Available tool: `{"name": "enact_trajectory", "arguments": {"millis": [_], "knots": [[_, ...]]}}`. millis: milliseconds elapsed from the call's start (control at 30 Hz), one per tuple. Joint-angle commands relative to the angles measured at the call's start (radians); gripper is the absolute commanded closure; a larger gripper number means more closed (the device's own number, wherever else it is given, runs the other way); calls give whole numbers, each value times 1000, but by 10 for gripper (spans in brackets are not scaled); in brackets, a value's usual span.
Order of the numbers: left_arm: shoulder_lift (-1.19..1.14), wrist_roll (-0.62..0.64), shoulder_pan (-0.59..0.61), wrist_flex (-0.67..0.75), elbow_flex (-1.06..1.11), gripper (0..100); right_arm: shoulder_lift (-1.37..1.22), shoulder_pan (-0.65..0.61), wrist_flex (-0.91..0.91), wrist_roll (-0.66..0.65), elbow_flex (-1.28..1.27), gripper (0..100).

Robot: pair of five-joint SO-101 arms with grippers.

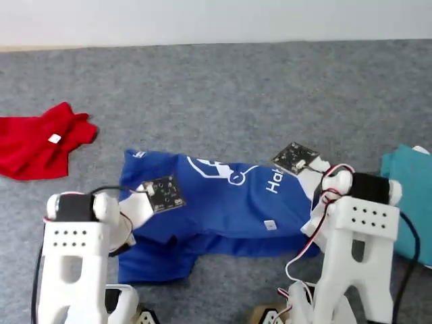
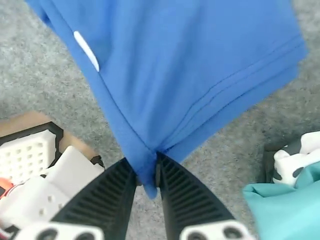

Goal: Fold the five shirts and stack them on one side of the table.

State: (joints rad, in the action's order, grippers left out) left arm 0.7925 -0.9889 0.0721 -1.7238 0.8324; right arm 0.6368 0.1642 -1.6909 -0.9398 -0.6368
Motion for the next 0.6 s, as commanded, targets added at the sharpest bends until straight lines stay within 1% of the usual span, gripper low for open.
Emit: {"name": "enact_trajectory", "arguments": {"millis": [0,167,433,567], "knots": [[51,-6,41,-31,4,1000,39,-2,19,-8,-9,987],[117,-12,66,-31,10,999,39,-2,19,-8,-18,987],[391,-21,14,-32,24,999,41,-2,18,-9,-18,987],[440,-21,18,-32,44,999,41,-2,18,-9,-14,987]]}}
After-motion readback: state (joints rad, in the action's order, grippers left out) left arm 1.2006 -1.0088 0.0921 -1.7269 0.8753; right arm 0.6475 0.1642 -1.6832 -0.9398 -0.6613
